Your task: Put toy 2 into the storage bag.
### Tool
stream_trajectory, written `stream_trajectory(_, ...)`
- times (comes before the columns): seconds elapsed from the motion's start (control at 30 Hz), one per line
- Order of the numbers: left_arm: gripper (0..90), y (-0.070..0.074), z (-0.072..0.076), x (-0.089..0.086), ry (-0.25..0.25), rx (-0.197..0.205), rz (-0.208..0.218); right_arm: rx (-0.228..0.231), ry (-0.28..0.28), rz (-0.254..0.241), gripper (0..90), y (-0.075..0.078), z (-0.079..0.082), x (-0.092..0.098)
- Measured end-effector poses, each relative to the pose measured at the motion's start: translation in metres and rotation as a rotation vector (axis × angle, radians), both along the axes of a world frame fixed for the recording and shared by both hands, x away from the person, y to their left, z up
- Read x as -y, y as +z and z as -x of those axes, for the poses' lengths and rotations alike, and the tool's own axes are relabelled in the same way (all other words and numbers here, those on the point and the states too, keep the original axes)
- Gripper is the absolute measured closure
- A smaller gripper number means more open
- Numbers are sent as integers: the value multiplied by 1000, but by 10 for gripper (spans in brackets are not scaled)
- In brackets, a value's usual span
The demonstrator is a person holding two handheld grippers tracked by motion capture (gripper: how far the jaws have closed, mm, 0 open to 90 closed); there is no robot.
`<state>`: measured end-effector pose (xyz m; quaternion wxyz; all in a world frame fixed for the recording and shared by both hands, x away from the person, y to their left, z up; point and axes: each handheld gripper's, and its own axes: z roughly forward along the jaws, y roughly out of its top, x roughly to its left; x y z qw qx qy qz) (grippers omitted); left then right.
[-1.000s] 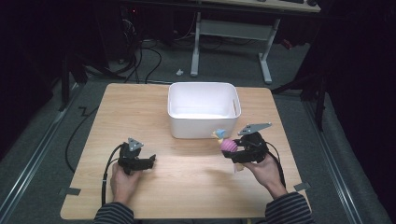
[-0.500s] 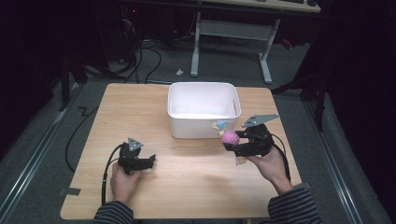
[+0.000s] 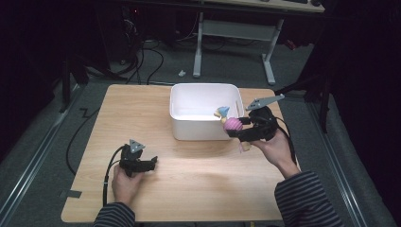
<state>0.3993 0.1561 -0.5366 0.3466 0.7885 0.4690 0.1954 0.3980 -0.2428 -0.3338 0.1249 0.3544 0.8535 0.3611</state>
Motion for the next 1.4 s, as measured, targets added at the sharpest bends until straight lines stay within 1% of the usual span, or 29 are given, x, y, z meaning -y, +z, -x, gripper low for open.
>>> stream_trajectory(0.13,173,0,0,0,-2,-1,-2,18,-9,9,355,16,-11,-4)
stream_trajectory(0.23,173,0,0,0,-1,-1,-1,38,-18,13,353,24,-18,-6)
stream_trajectory(0.3,174,0,0,0,0,-1,-1,54,-27,15,353,27,-24,-6)
stream_trajectory(0.4,175,0,0,0,1,-1,-3,57,-59,22,352,30,-35,-6)
stream_trajectory(0.47,175,0,0,0,2,-1,-3,53,-75,48,351,30,-44,-7)
stream_trajectory(0.57,176,0,0,0,2,-2,-2,61,-93,81,351,28,-57,-9)
stream_trajectory(0.63,177,0,-1,0,3,-2,-2,46,-104,79,351,26,-66,-9)
stream_trajectory(0.73,177,0,-1,0,5,0,-2,37,-115,75,350,23,-76,-11)
stream_trajectory(0.83,177,0,-1,0,6,0,-2,33,-112,67,349,20,-86,-15)
stream_trajectory(0.93,177,0,-1,0,5,-1,-4,17,-100,80,348,15,-95,-21)
stream_trajectory(0.97,177,0,-1,0,5,-1,-4,10,-99,89,347,14,-97,-24)
stream_trajectory(1.07,177,0,-1,0,6,1,-4,8,-87,99,345,7,-101,-32)
stream_trajectory(1.2,176,0,-1,0,5,0,-3,-9,-63,128,342,-3,-103,-45)
stream_trajectory(1.27,176,0,-1,0,5,-1,-3,-24,-47,120,341,-8,-102,-49)
stream_trajectory(1.3,176,0,-1,0,5,0,-4,-33,-39,124,341,-9,-101,-50)
stream_trajectory(1.37,176,0,-1,0,6,0,-4,-40,-19,150,340,-14,-99,-54)
stream_trajectory(1.4,176,0,-1,0,6,0,-4,-45,-14,152,339,-16,-98,-55)
